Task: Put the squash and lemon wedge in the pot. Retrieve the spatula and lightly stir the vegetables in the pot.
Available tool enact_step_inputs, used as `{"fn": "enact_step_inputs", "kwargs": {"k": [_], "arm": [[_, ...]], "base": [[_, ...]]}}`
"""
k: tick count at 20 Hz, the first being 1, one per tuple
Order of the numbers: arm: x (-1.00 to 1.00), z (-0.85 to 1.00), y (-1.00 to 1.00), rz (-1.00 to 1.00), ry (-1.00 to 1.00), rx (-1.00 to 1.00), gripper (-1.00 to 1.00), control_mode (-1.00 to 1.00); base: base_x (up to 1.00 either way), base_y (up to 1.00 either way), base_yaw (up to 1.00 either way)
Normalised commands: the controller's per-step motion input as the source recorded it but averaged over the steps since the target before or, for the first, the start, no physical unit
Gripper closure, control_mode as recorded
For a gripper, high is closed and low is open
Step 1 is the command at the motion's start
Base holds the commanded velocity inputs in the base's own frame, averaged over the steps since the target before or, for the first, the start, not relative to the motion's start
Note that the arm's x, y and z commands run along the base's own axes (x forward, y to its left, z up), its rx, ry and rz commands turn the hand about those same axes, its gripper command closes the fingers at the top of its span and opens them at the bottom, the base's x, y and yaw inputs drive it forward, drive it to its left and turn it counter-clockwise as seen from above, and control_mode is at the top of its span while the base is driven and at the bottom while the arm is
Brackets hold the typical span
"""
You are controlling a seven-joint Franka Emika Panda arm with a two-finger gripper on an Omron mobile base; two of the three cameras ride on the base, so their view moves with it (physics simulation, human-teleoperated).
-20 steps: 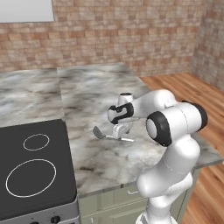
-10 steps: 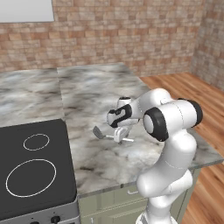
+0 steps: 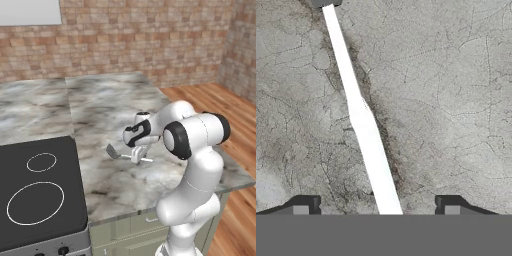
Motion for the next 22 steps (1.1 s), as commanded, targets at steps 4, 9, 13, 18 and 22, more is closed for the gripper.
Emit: {"fn": "enact_step_inputs", "kwargs": {"k": [4, 9, 13, 18, 22], "arm": [[0.06, -0.2, 0.0, 0.0, -0.05, 0.0, -1.0, -1.0], [0.01, -0.09, 0.0, 0.0, -0.12, 0.0, -1.0, -1.0], [0.0, -0.09, 0.0, 0.0, -0.14, 0.0, -1.0, -1.0], [0.0, -0.23, 0.0, 0.0, -0.05, 0.0, -1.0, -1.0], [0.0, -0.17, 0.0, 0.0, 0.0, 0.0, -1.0, -1.0]], "base": [[0.0, 0.0, 0.0], [0.0, 0.0, 0.0], [0.0, 0.0, 0.0], [0.0, 0.0, 0.0], [0.0, 0.0, 0.0]]}}
